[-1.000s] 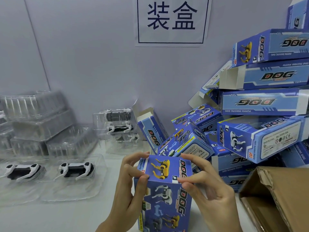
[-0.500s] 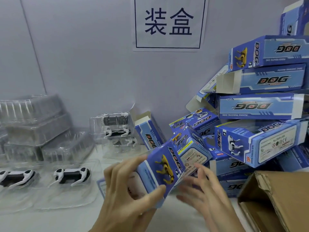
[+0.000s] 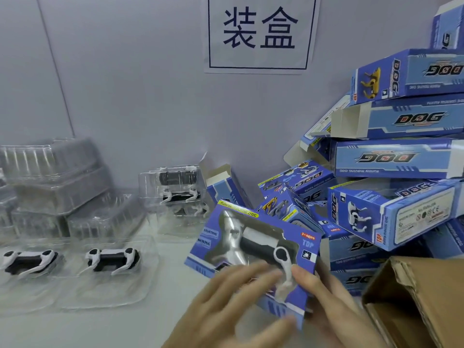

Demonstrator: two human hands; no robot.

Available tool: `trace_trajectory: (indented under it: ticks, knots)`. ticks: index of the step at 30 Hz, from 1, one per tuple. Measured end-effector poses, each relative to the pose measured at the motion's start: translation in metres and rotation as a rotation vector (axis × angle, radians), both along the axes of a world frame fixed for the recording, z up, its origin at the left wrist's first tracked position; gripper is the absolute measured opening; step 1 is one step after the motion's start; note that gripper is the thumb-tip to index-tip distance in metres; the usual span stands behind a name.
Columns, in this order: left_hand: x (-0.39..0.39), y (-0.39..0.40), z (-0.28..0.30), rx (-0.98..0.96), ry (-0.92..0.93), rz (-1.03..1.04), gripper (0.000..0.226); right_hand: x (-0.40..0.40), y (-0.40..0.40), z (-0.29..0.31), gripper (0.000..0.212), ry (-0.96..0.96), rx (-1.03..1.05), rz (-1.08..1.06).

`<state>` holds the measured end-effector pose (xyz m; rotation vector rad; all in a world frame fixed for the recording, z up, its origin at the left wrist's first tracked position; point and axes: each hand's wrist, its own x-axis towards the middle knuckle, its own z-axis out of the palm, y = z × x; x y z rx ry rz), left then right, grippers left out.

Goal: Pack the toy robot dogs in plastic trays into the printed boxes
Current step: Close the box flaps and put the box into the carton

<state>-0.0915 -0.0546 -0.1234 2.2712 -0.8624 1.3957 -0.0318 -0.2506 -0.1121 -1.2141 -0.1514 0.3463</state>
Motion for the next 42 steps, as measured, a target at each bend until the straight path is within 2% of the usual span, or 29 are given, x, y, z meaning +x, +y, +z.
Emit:
trace_trajectory:
  ticks: [2, 4, 5, 6, 8, 10, 11, 14, 17, 19, 20, 22, 23, 24, 25, 27, 28, 30, 33, 35, 38, 42]
  knots:
    - [0.004, 0.01, 0.006, -0.12, -0.031, 0.039, 0.033, 0.001, -0.006, 0.006, 0.041, -0.075, -0.049, -0.036]
    - [0.007, 0.02, 0.015, -0.42, 0.13, 0.026, 0.048, 0.003, -0.012, 0.007, 0.035, -0.12, -0.078, -0.037]
    - [0.009, 0.025, 0.019, -0.601, 0.248, -0.029, 0.057, 0.002, -0.013, 0.008, 0.038, -0.144, -0.095, -0.012]
    - [0.011, 0.029, 0.021, -0.757, 0.364, -0.113, 0.064, 0.002, -0.013, 0.008, 0.05, -0.163, -0.112, 0.028]
    - [0.015, 0.036, 0.02, -0.929, 0.581, -0.296, 0.071, 0.002, -0.014, 0.005, 0.086, -0.156, -0.116, 0.046]
    - [0.017, 0.04, 0.019, -0.95, 0.677, -0.37, 0.07, 0.002, -0.01, 0.004, 0.105, -0.175, -0.099, 0.002]
    - [0.019, 0.043, 0.017, -0.946, 0.7, -0.382, 0.069, 0.002, -0.007, 0.004, 0.105, -0.198, -0.098, -0.019]
    - [0.02, 0.045, 0.013, -1.012, 0.808, -0.444, 0.063, -0.003, 0.003, 0.005, 0.072, -0.347, -0.149, -0.147]
    - [0.022, 0.04, 0.009, -1.076, 0.904, -0.514, 0.056, -0.009, 0.004, 0.013, 0.074, -0.45, -0.267, -0.21]
    - [0.03, 0.032, 0.015, -1.077, 0.879, -0.505, 0.053, -0.015, -0.002, 0.023, 0.072, -0.487, -0.298, -0.237]
    - [0.029, 0.031, 0.018, -1.044, 0.849, -0.504, 0.071, -0.018, -0.007, 0.029, 0.067, -0.498, -0.304, -0.263]
    - [0.029, 0.027, 0.025, -1.107, 0.923, -0.56, 0.135, -0.025, -0.025, 0.045, 0.051, -0.491, -0.288, -0.35]
    - [0.033, 0.022, 0.028, -1.169, 0.946, -0.527, 0.142, -0.028, -0.037, 0.054, 0.045, -0.479, -0.273, -0.385]
    - [0.037, 0.018, 0.028, -1.205, 0.955, -0.486, 0.133, -0.031, -0.053, 0.062, 0.046, -0.472, -0.261, -0.417]
    - [0.036, 0.018, 0.023, -1.211, 0.95, -0.476, 0.114, -0.034, -0.071, 0.071, 0.052, -0.468, -0.251, -0.453]
    - [0.041, 0.023, 0.01, -1.259, 0.93, -0.468, 0.048, -0.037, -0.113, 0.087, 0.063, -0.445, -0.216, -0.557]
    - [0.046, 0.027, 0.005, -1.262, 0.933, -0.453, 0.031, -0.037, -0.135, 0.093, 0.059, -0.424, -0.203, -0.612]
    - [0.053, 0.032, -0.002, -1.224, 0.946, -0.402, 0.041, -0.037, -0.179, 0.1, 0.044, -0.375, -0.2, -0.707]
    - [0.051, 0.036, -0.008, -1.211, 0.905, -0.395, 0.042, -0.029, -0.242, 0.091, 0.043, -0.291, -0.259, -0.784]
    - [0.051, 0.035, -0.01, -1.206, 0.877, -0.397, 0.042, -0.023, -0.275, 0.077, 0.032, -0.28, -0.334, -0.811]
    - [0.053, 0.037, -0.014, -1.229, 0.891, -0.398, 0.04, -0.018, -0.3, 0.058, 0.022, -0.344, -0.562, -0.906]
    - [0.054, 0.043, -0.021, -1.188, 0.867, -0.401, 0.043, -0.01, -0.281, 0.064, 0.03, -0.468, -0.852, -1.091]
